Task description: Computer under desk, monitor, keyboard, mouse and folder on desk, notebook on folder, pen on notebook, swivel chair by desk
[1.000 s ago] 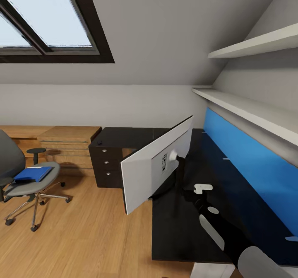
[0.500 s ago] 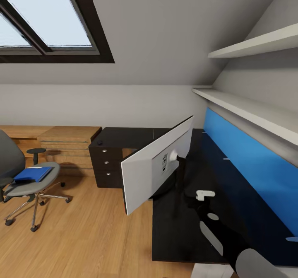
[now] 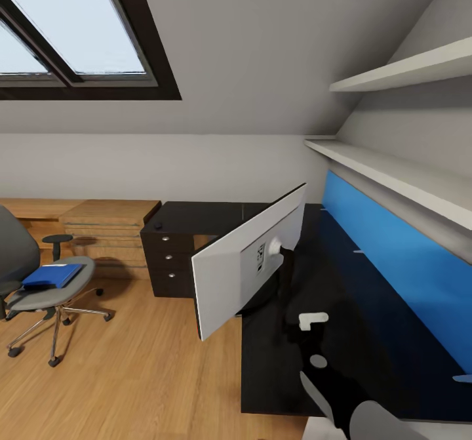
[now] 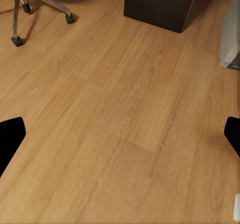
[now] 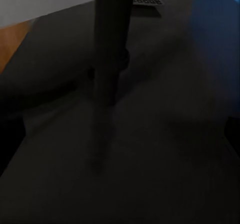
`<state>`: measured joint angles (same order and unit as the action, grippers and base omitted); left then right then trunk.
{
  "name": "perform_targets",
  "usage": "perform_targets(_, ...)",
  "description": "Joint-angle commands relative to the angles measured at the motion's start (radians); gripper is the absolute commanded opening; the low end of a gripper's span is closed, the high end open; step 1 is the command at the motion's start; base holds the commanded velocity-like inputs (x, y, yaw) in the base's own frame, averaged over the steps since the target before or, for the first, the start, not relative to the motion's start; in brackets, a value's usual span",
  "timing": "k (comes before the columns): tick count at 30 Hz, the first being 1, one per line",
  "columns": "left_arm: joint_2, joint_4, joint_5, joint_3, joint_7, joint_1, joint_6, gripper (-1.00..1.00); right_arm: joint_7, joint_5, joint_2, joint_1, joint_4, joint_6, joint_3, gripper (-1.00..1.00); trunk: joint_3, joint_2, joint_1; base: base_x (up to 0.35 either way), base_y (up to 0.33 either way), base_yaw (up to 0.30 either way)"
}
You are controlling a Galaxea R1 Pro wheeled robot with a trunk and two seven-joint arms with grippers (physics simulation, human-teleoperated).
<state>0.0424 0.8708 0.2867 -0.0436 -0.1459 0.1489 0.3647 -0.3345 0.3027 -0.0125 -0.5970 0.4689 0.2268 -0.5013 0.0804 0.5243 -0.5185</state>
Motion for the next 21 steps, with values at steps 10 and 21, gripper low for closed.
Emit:
perform_targets(10,0.000,0.067,0.005,0.002,0.003,0.049,-0.003,1.00,-0.016,-0.007,0.008,-0.003,-0.030,0.035,-0.006,1.00,0.002,0.002,-0.001,0.000,0.000,0.000)
perform_targets(21,0.000,0.073,0.005,0.002,0.003,0.055,-0.004,1.00,-0.016,-0.008,0.009,-0.003,-0.035,0.064,-0.005,1.00,0.002,0.002,-0.001,0.091,0.000,0.000)
